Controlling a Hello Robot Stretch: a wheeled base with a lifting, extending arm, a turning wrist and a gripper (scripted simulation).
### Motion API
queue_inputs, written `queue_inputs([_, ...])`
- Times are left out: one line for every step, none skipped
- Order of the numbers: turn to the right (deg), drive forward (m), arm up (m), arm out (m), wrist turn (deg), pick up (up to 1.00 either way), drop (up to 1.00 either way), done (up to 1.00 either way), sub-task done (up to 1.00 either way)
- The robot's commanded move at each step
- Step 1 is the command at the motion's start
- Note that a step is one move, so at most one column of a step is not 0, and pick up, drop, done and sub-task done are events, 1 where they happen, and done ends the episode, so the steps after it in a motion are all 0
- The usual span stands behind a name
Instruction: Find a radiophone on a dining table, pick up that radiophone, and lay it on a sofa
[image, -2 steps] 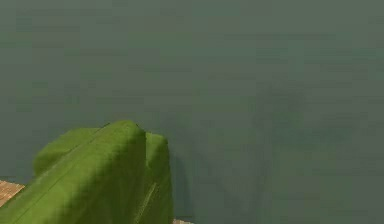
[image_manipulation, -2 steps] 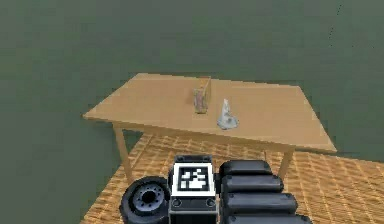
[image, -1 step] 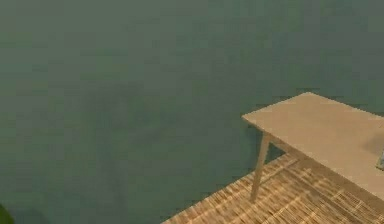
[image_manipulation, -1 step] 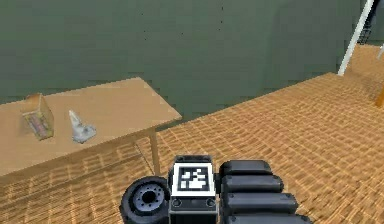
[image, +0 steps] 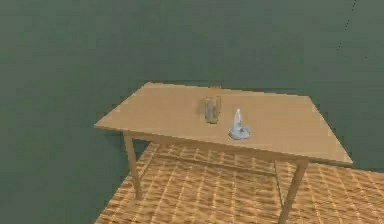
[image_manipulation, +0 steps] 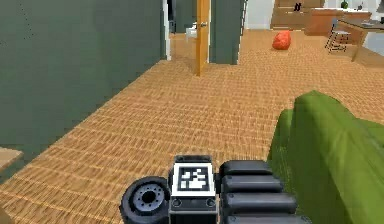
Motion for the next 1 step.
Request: queue_inputs([21.0,0.0,0.0,0.0,0.0,0.0,0.0,0.0,0.0])
